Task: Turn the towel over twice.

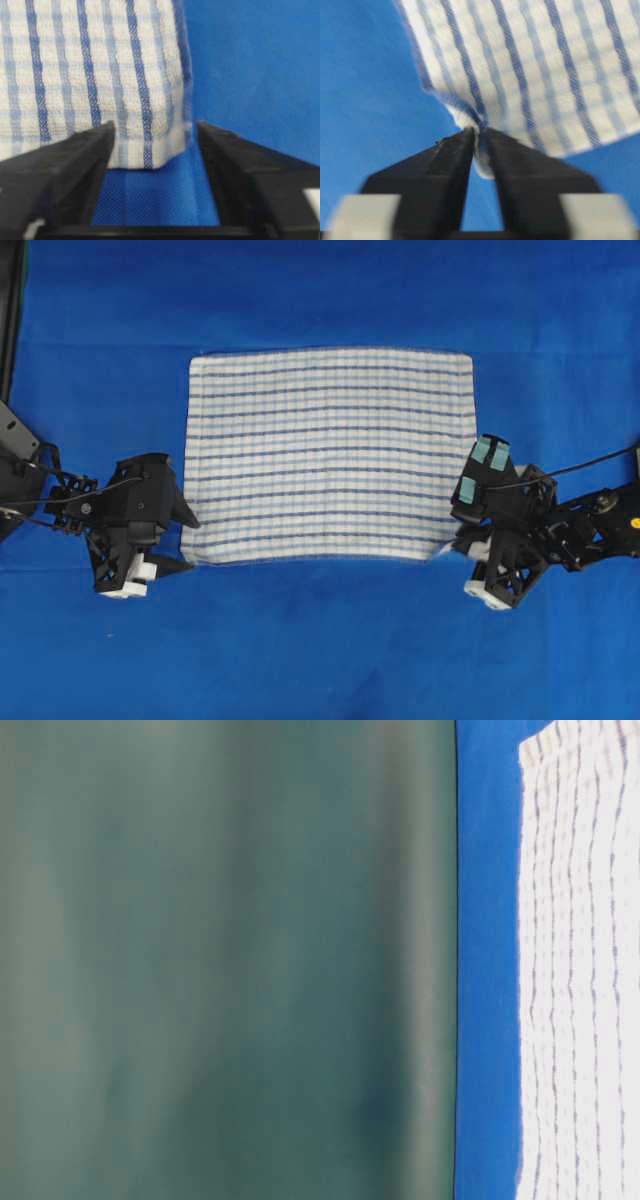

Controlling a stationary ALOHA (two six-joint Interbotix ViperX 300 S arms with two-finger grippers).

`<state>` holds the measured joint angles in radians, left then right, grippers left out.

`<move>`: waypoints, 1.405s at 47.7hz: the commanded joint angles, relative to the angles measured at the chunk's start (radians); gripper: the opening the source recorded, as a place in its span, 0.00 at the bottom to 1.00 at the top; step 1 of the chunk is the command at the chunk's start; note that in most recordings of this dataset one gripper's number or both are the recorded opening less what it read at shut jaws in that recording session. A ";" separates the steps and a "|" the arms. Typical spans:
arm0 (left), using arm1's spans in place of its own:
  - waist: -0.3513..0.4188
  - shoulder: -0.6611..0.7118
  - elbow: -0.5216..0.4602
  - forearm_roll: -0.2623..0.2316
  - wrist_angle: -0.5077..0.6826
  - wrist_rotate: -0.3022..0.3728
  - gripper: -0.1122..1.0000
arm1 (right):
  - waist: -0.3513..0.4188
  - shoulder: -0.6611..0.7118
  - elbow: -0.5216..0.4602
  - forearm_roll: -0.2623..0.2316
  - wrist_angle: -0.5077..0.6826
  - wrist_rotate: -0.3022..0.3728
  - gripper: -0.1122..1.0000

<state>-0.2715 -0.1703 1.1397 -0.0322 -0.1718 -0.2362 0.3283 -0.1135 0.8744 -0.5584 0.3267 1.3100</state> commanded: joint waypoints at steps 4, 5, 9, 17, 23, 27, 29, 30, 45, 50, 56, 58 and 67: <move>0.002 -0.101 -0.043 0.002 0.074 0.009 0.75 | 0.005 -0.071 -0.058 -0.061 0.083 -0.025 0.68; 0.005 -0.115 -0.048 0.003 0.087 0.011 0.75 | 0.005 -0.081 -0.063 -0.074 0.097 -0.029 0.71; 0.023 -0.186 -0.069 0.003 0.137 0.037 0.74 | 0.005 -0.126 -0.084 -0.126 0.158 -0.054 0.69; 0.098 -0.333 -0.069 0.003 0.156 0.138 0.74 | -0.012 -0.256 -0.083 -0.247 0.236 -0.112 0.68; 0.179 -0.453 -0.052 0.003 0.155 0.233 0.74 | -0.051 -0.373 -0.046 -0.350 0.241 -0.143 0.68; 0.233 -0.531 -0.034 0.003 0.141 0.284 0.74 | -0.084 -0.459 -0.008 -0.425 0.236 -0.144 0.68; 0.258 -0.569 -0.023 0.003 0.132 0.302 0.74 | -0.101 -0.500 0.008 -0.451 0.232 -0.144 0.68; 0.270 -0.588 -0.017 0.003 0.132 0.313 0.74 | -0.109 -0.522 0.014 -0.463 0.230 -0.144 0.68; 0.405 -0.838 0.074 0.003 0.135 0.371 0.74 | -0.216 -0.811 0.152 -0.578 0.140 -0.146 0.66; 0.431 -0.888 0.114 0.003 0.133 0.367 0.74 | -0.258 -0.868 0.206 -0.578 0.103 -0.135 0.65; 0.434 -0.899 0.126 0.003 0.132 0.360 0.74 | -0.305 -0.891 0.241 -0.577 0.044 -0.120 0.65; 0.434 -0.897 0.126 0.003 0.130 0.356 0.74 | -0.316 -0.888 0.242 -0.578 0.026 -0.118 0.65; 0.434 -0.897 0.126 0.003 0.132 0.350 0.74 | -0.342 -0.871 0.244 -0.577 -0.028 -0.115 0.65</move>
<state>0.1611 -1.0723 1.2747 -0.0307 -0.0307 0.1150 -0.0061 -0.9971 1.1290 -1.1305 0.3160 1.1934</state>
